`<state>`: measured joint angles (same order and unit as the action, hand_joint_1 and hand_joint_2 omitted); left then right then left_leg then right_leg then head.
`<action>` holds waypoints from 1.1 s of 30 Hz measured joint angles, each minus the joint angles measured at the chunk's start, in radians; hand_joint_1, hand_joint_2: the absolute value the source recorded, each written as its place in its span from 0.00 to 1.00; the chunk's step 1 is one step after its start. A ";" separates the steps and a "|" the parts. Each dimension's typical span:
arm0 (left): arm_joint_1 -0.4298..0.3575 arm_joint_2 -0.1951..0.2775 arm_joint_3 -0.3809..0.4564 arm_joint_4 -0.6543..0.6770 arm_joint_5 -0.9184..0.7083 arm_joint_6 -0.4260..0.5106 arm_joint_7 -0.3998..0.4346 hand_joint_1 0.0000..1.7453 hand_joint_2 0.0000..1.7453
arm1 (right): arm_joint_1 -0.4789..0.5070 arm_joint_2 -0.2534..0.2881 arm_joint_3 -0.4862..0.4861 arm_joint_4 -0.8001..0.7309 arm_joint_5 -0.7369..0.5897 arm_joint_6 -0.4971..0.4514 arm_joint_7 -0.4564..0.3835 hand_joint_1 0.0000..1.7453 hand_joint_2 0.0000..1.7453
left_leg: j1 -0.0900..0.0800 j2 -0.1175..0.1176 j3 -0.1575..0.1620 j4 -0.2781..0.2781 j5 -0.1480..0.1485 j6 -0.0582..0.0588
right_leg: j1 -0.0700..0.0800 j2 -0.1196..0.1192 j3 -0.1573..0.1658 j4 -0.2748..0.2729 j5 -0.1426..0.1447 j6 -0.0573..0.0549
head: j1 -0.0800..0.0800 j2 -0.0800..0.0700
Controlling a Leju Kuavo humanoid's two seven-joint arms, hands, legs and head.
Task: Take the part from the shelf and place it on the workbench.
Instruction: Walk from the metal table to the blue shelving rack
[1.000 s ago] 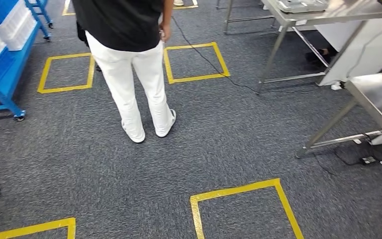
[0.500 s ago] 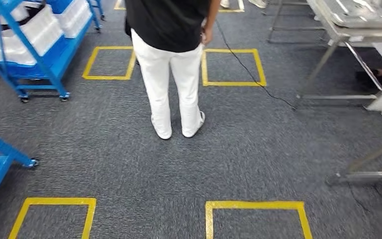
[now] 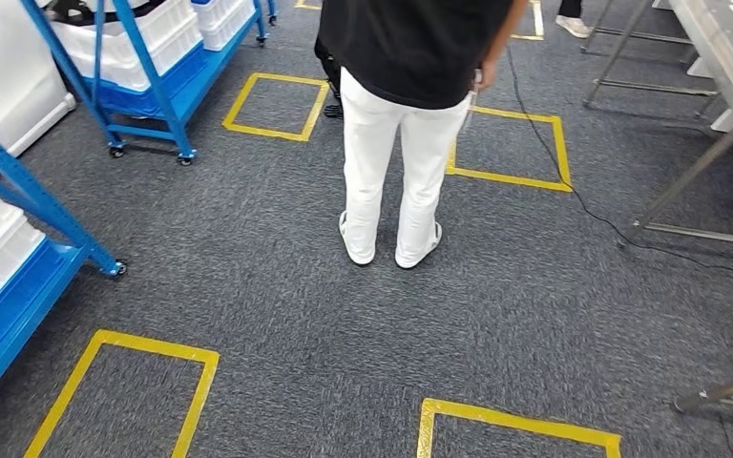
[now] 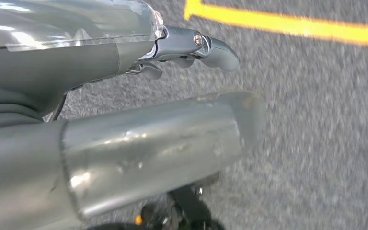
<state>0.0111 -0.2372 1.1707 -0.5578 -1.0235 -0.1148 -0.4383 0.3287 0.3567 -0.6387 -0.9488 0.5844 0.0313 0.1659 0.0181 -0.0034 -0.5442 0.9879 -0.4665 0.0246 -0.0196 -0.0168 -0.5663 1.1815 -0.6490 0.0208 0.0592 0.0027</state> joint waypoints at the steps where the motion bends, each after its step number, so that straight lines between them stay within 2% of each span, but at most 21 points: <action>1: -0.001 0.000 0.000 0.001 0.000 0.000 0.000 0.00 0.00 | 0.001 0.000 -0.002 0.002 0.000 0.000 0.000 0.00 0.00 | -0.003 -0.012 -0.001 0.000 0.000 0.002 | 0.000 0.009 -0.033 0.063 -0.023 -0.001 | 0.000 0.000; 2: -0.001 0.001 0.000 0.002 0.000 0.000 0.000 0.00 0.00 | 0.001 0.000 -0.003 0.005 0.000 0.000 0.000 0.00 0.00 | -0.006 -0.025 -0.001 0.001 0.000 0.004 | 0.001 0.013 -0.055 0.100 -0.026 -0.004 | 0.000 0.000; 3: -0.001 0.001 0.000 0.003 0.000 0.000 0.000 0.00 0.00 | 0.001 0.000 -0.004 0.006 0.000 0.000 0.000 0.00 0.00 | -0.008 -0.039 0.000 0.001 0.000 0.004 | 0.002 0.015 -0.060 0.097 -0.007 -0.008 | 0.000 0.000; 5: 0.000 0.001 0.000 0.005 0.000 0.000 0.000 0.00 0.00 | 0.001 0.000 -0.005 0.008 0.000 0.000 0.000 0.00 0.00 | -0.010 -0.069 0.005 0.001 -0.001 0.004 | 0.008 0.033 -0.019 -0.014 0.075 -0.021 | 0.000 0.000; 7: -0.002 0.000 0.000 0.007 0.000 0.000 0.000 0.00 0.00 | 0.001 0.000 -0.008 0.010 0.000 0.000 0.000 0.00 0.00 | -0.012 -0.094 0.006 0.003 -0.002 -0.001 | 0.013 0.077 0.029 -0.135 0.132 -0.033 | 0.000 0.000; 9: -0.002 0.000 0.000 0.010 -0.001 0.000 0.000 0.00 0.00 | 0.000 0.000 -0.011 0.011 0.001 0.000 0.000 0.00 0.00 | -0.010 -0.115 0.000 0.004 -0.001 -0.012 | 0.017 0.094 0.042 -0.171 0.138 -0.038 | 0.000 0.000; 10: 0.000 0.000 0.000 0.011 -0.001 0.001 0.000 0.00 0.00 | -0.002 0.000 -0.012 0.012 0.001 0.000 0.000 0.00 0.00 | -0.009 -0.125 -0.003 0.003 0.001 -0.019 | 0.017 0.082 0.044 -0.175 0.140 -0.041 | 0.000 0.000; 12: 0.003 0.002 0.001 0.011 -0.001 0.002 0.000 0.00 0.00 | -0.004 0.000 -0.012 0.012 0.004 0.000 -0.001 0.00 0.00 | -0.009 -0.101 -0.013 0.019 -0.011 -0.028 | 0.013 0.057 0.050 -0.187 0.146 -0.051 | 0.000 0.000; 14: 0.001 0.004 0.001 0.012 -0.002 0.003 0.000 0.00 0.00 | -0.004 0.000 -0.014 0.014 0.009 0.002 -0.004 0.00 0.00 | -0.010 -0.041 -0.052 0.100 -0.062 -0.034 | 0.011 0.028 0.055 -0.198 0.150 -0.062 | 0.000 0.000; 16: -0.002 0.004 0.000 0.014 -0.002 0.004 0.000 0.00 0.00 | -0.004 0.000 -0.019 0.019 0.014 0.004 -0.008 0.00 0.00 | -0.007 -0.011 -0.116 0.232 -0.124 -0.042 | 0.015 -0.003 0.055 -0.199 0.147 -0.066 | 0.000 0.000; 18: -0.001 0.004 0.001 0.014 -0.003 0.004 0.000 0.00 0.00 | -0.005 0.000 -0.024 0.023 0.016 0.005 -0.012 0.00 0.00 | -0.004 -0.004 -0.140 0.286 -0.130 -0.049 | 0.016 -0.034 0.056 -0.197 0.143 -0.066 | 0.000 0.000; 20: 0.002 0.006 0.001 0.014 -0.003 0.004 0.000 0.00 0.00 | -0.008 0.000 -0.026 0.026 0.016 0.005 -0.012 0.00 0.00 | -0.004 0.015 -0.083 0.186 -0.072 -0.050 | 0.016 -0.059 0.059 -0.193 0.137 -0.061 | -0.001 0.000; 22: 0.000 0.008 0.001 0.014 -0.003 0.004 -0.001 0.00 0.00 | -0.009 0.000 -0.028 0.029 0.018 0.005 -0.014 0.00 0.00 | -0.007 0.055 -0.012 0.054 -0.025 -0.041 | 0.019 -0.081 0.064 -0.187 0.128 -0.051 | 0.000 0.000; 24: -0.001 0.008 0.001 0.014 -0.003 0.004 -0.001 0.00 0.00 | -0.013 0.000 -0.031 0.031 0.020 0.005 -0.015 0.00 0.00 | -0.012 0.068 0.009 0.008 -0.017 -0.027 | 0.022 -0.099 0.069 -0.183 0.122 -0.040 | 0.000 0.000; 25: 0.000 0.008 0.001 0.014 -0.003 0.005 -0.001 0.00 0.00 | -0.017 0.000 -0.032 0.032 0.021 0.005 -0.016 0.00 0.00 | -0.014 0.057 0.007 0.007 -0.015 -0.022 | 0.023 -0.107 0.072 -0.183 0.121 -0.035 | 0.000 0.000; 26: 0.002 0.008 0.002 0.014 -0.004 0.005 -0.001 0.00 0.00 | -0.021 0.000 -0.033 0.033 0.023 0.006 -0.017 0.00 0.00 | -0.012 0.047 0.009 0.004 -0.012 -0.016 | 0.021 -0.105 0.075 -0.182 0.118 -0.029 | 0.000 0.000; 28: 0.003 0.008 0.004 0.014 -0.006 0.007 -0.001 0.00 0.00 | -0.025 0.000 -0.036 0.035 0.029 0.007 -0.019 0.00 0.00 | -0.007 0.028 0.014 -0.006 -0.005 -0.003 | 0.016 -0.062 0.065 -0.149 0.089 -0.019 | 0.000 0.000; 30: -0.001 0.008 0.004 0.014 -0.010 0.009 -0.001 0.00 0.00 | -0.026 0.000 -0.041 0.039 0.034 0.010 -0.021 0.00 0.00 | -0.004 0.009 0.013 -0.009 0.001 0.006 | 0.012 -0.004 0.015 -0.039 0.024 -0.014 | 0.000 0.000; 31: -0.003 0.008 0.004 0.014 -0.011 0.009 -0.001 0.00 0.00 | -0.026 0.000 -0.044 0.041 0.037 0.013 -0.022 0.00 0.00 | -0.005 -0.003 0.011 -0.008 0.002 0.008 | 0.010 0.009 -0.021 0.032 -0.008 -0.013 | 0.000 0.000; 32: -0.004 0.008 0.005 0.014 -0.012 0.010 -0.001 0.00 0.00 | -0.026 0.000 -0.048 0.044 0.039 0.015 -0.024 0.00 0.00 | -0.006 -0.017 0.010 -0.007 0.002 0.009 | 0.009 0.013 -0.049 0.085 -0.023 -0.012 | 0.000 0.000; 33: -0.004 0.008 0.006 0.014 -0.014 0.010 -0.001 0.00 0.00 | -0.027 0.000 -0.052 0.047 0.043 0.017 -0.027 0.00 0.00 | -0.006 -0.031 0.009 -0.006 0.002 0.009 | 0.008 0.015 -0.063 0.106 -0.017 -0.012 | 0.000 0.000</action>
<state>0.0073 -0.2291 1.1767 -0.5433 -1.0370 -0.1044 -0.4391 0.3022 0.3567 -0.6907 -0.9021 0.6272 0.0482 0.1389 0.0119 -0.0347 -0.5350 0.9823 -0.4645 0.0334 -0.0117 -0.0020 -0.6292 1.2874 -0.6663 0.0085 0.0593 0.0027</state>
